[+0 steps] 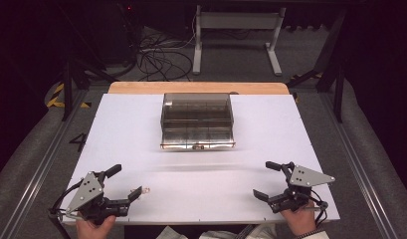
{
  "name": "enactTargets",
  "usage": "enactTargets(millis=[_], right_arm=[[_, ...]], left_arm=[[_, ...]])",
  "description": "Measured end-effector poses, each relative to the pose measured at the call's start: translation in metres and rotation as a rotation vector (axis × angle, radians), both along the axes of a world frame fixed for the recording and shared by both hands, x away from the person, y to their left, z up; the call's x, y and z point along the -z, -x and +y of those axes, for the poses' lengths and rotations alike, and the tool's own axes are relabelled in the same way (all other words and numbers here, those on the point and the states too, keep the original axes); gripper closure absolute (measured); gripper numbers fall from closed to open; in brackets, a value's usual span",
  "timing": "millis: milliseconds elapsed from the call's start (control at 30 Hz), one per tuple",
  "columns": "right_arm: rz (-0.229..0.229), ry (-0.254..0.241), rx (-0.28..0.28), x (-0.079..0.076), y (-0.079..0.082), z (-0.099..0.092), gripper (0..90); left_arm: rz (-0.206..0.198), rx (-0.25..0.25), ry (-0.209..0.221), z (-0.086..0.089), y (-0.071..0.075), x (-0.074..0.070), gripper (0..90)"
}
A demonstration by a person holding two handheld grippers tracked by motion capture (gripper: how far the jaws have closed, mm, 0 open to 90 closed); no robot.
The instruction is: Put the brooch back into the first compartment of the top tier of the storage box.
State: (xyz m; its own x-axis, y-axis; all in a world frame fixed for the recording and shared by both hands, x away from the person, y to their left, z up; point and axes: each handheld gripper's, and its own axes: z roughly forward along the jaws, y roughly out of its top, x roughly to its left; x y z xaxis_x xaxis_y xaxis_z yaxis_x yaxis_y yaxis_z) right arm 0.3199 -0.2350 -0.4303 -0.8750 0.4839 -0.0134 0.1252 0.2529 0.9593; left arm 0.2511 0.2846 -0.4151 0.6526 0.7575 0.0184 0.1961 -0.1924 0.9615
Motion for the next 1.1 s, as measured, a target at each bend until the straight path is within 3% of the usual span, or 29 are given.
enactTargets(millis=[367,633,1100], right_arm=[[0.003,-0.001,-0.019,0.001,0.0,0.001,2.5],[0.008,0.005,-0.024,0.002,-0.001,0.003,2.5],[0.017,0.01,-0.029,0.003,-0.002,0.004,2.6]], left_arm=[[0.021,0.005,-0.038,-0.005,-0.003,-0.005,9.6],[0.048,0.006,-0.035,-0.008,-0.012,-0.013,10.2],[0.076,-0.013,-0.083,-0.015,-0.026,-0.024,11.2]])
